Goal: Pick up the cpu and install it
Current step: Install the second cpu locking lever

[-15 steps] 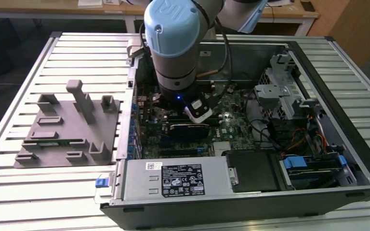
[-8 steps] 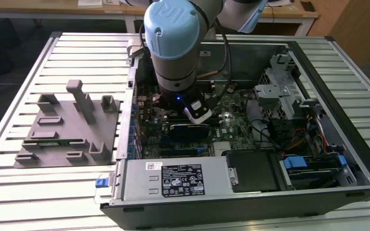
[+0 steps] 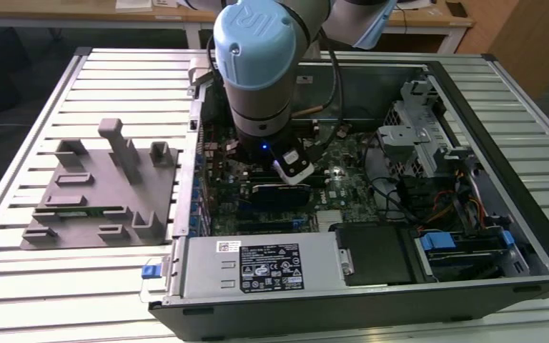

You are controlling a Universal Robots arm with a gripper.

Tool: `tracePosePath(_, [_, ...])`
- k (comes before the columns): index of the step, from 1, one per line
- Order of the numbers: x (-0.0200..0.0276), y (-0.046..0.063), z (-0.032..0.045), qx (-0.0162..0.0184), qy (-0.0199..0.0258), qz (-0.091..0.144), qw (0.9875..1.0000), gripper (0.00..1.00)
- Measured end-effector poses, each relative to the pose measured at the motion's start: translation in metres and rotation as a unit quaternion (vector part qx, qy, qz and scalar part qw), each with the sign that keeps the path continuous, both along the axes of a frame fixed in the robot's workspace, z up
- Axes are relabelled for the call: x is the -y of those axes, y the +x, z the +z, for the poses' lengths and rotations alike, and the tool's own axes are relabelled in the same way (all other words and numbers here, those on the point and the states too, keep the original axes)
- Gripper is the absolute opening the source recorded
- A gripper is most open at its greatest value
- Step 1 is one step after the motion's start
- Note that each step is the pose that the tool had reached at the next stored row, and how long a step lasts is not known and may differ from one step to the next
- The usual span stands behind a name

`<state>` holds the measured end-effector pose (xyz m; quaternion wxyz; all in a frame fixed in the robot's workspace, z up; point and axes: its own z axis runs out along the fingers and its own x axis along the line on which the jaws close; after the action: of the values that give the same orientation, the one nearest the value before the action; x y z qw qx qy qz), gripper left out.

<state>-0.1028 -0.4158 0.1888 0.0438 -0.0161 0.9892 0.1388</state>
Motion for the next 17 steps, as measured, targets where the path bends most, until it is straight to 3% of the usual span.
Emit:
tracePosePath(7, [0.0,0.0,0.0001,0.0,-0.0001,0.0,1.0,0.11])
tracePosePath(10, [-0.0002,0.0,0.0034,0.0001,0.0001,0.0,1.0,0.11])
tracePosePath(17, [-0.0001,0.0,0.0244,0.0,-0.0003,0.0,1.0,0.11])
